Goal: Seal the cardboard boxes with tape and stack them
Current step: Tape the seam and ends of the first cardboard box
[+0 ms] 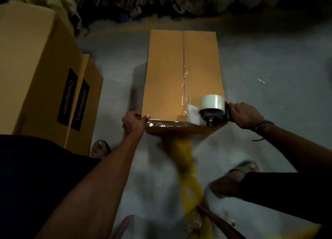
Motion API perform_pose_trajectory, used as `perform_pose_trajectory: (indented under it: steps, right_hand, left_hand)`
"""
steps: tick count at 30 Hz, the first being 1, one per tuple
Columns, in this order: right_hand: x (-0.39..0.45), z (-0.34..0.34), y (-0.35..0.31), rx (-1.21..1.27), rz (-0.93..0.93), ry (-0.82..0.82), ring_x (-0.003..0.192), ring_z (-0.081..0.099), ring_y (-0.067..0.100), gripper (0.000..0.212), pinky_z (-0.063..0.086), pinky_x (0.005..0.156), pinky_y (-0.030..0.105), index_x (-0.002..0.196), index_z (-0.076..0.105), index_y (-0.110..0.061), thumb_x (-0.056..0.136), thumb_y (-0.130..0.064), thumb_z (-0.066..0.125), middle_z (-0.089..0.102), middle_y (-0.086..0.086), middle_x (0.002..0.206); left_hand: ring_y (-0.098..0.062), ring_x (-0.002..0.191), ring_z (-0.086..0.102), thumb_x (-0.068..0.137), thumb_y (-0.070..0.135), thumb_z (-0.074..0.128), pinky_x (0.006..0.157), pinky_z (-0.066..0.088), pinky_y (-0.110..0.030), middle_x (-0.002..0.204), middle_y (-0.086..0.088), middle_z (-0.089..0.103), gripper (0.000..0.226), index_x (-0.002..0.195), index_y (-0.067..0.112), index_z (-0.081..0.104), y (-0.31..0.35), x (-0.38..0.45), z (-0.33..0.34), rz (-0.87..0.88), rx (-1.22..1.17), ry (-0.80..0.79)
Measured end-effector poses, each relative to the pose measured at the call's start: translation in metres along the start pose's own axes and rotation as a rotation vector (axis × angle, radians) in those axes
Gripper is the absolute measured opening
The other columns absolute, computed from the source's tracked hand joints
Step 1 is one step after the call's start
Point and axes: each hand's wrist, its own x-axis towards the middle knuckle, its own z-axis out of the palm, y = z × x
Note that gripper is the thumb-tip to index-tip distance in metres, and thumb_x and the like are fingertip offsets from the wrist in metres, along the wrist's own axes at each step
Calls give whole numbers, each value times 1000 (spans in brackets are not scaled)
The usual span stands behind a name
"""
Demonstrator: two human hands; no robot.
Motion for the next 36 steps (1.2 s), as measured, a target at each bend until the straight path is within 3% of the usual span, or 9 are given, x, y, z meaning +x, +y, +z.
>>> perform_pose_trajectory:
  steps: [6, 10, 13, 16, 20, 24, 29, 33, 36]
  right_hand:
    - [-8, -4, 25, 34, -61, 68, 89, 63, 41, 146, 28, 68, 34, 120, 67, -2, 60, -86, -37, 69, 21, 91]
    - [-7, 2, 30, 36, -71, 89, 84, 63, 38, 139, 28, 66, 34, 117, 67, -4, 65, -84, -35, 68, 18, 85]
    - [-6, 4, 32, 43, -53, 123, 82, 64, 38, 126, 31, 67, 33, 106, 68, -7, 75, -79, -30, 63, 13, 76]
    - [-3, 8, 36, 57, -14, 116, 81, 64, 39, 113, 35, 67, 34, 97, 69, -7, 84, -72, -22, 63, 14, 75]
    - [-2, 14, 42, 36, -47, 134, 82, 62, 37, 118, 33, 68, 34, 112, 67, -7, 82, -75, -25, 65, 16, 81]
    - [-5, 11, 41, 129, -45, 121, 74, 62, 31, 74, 40, 68, 34, 72, 62, -19, 103, -53, 4, 52, -2, 61]
    - [-12, 19, 87, 105, 22, 125, 78, 61, 33, 83, 36, 66, 32, 82, 68, -13, 103, -58, 2, 62, 7, 72]
    - [-28, 20, 132, 67, 108, 106, 78, 64, 33, 82, 38, 69, 34, 68, 65, -17, 102, -61, 4, 58, -1, 62]
    - [-23, 28, 131, 12, 89, 95, 76, 62, 31, 86, 37, 67, 33, 77, 67, -16, 97, -64, -1, 59, 4, 68]
  left_hand:
    - [-32, 116, 58, 83, 18, 81, 99, 46, -44, 123, -11, 62, 39, 118, 12, 64, 26, -18, 5, 145, 209, 36]
    - [-17, 86, 69, 85, -3, 56, 68, 55, -30, 93, 3, 70, 28, 98, 18, 69, 59, -48, 51, 403, 73, -237]
    - [-12, 77, 69, 84, -2, 62, 70, 58, -32, 85, 3, 73, 22, 92, 14, 73, 81, -74, 89, 502, 25, -477]
    - [-16, 91, 71, 82, 27, 81, 78, 59, -35, 100, -1, 77, 29, 107, 15, 75, 87, -84, 121, 467, 14, -571]
    - [-18, 93, 72, 83, 31, 82, 71, 53, -31, 97, -3, 77, 24, 101, 18, 74, 85, -82, 133, 425, 28, -490]
    - [-8, 85, 70, 80, 25, 85, 72, 56, -29, 92, 5, 77, 21, 99, 22, 76, 84, -83, 129, 472, 1, -489]
    - [-5, 77, 73, 77, 4, 82, 67, 54, -15, 81, 7, 77, 19, 88, 19, 77, 86, -75, 134, 438, 30, -550]
    - [7, 69, 65, 75, 9, 88, 70, 51, -14, 83, 7, 76, 21, 93, 13, 80, 91, -71, 134, 406, 36, -597]
    - [-5, 84, 69, 74, 31, 82, 86, 55, -28, 85, 8, 77, 15, 86, 22, 80, 104, -73, 137, 276, 93, -608]
